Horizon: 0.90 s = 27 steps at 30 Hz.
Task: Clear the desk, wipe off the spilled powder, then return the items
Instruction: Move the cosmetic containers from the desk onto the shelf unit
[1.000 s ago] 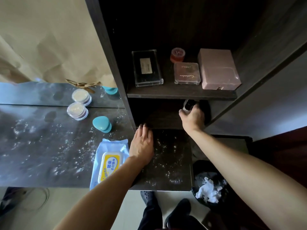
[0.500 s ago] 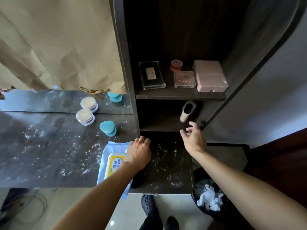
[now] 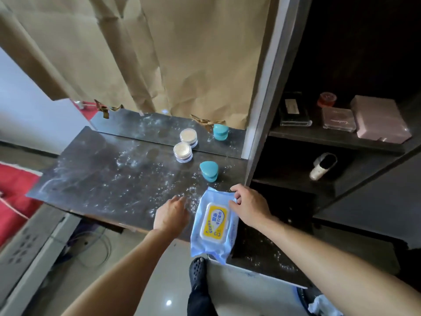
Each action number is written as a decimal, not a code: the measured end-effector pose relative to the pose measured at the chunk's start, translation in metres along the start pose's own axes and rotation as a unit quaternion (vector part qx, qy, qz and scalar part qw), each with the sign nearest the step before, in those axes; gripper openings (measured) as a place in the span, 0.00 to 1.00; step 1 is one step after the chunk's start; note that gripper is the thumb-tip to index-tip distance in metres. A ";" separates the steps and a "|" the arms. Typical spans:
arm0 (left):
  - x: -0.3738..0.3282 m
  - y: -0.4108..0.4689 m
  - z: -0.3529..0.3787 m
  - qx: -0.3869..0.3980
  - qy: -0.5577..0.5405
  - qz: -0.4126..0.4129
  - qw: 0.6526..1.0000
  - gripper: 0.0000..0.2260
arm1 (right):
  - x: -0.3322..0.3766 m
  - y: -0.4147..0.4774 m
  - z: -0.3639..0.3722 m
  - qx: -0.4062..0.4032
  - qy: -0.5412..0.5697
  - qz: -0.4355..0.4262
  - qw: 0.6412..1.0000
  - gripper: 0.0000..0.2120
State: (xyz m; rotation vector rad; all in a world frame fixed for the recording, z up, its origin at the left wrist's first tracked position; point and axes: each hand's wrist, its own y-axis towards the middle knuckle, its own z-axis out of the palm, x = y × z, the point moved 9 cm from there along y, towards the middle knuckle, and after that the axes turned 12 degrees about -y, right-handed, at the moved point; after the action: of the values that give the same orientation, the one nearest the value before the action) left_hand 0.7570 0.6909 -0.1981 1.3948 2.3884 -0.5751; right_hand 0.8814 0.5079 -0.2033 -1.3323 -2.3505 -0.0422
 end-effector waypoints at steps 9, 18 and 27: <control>0.078 0.096 -0.029 0.032 -0.029 0.009 0.999 0.15 | 0.060 0.122 0.042 0.023 -0.091 0.052 0.994 0.37; 0.076 0.211 -0.017 0.070 -0.033 0.038 0.996 0.29 | 0.053 0.155 0.077 0.051 -0.102 0.122 0.986 0.31; 0.060 0.256 0.010 0.034 -0.068 0.007 0.997 0.26 | 0.038 0.134 0.055 0.007 0.008 0.137 0.990 0.29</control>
State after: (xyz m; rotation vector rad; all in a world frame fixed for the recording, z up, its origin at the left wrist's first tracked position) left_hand 0.9540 0.8448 -0.2813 1.3524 2.2701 -0.7292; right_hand 0.9560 0.6233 -0.2630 -1.6281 -2.1287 0.0472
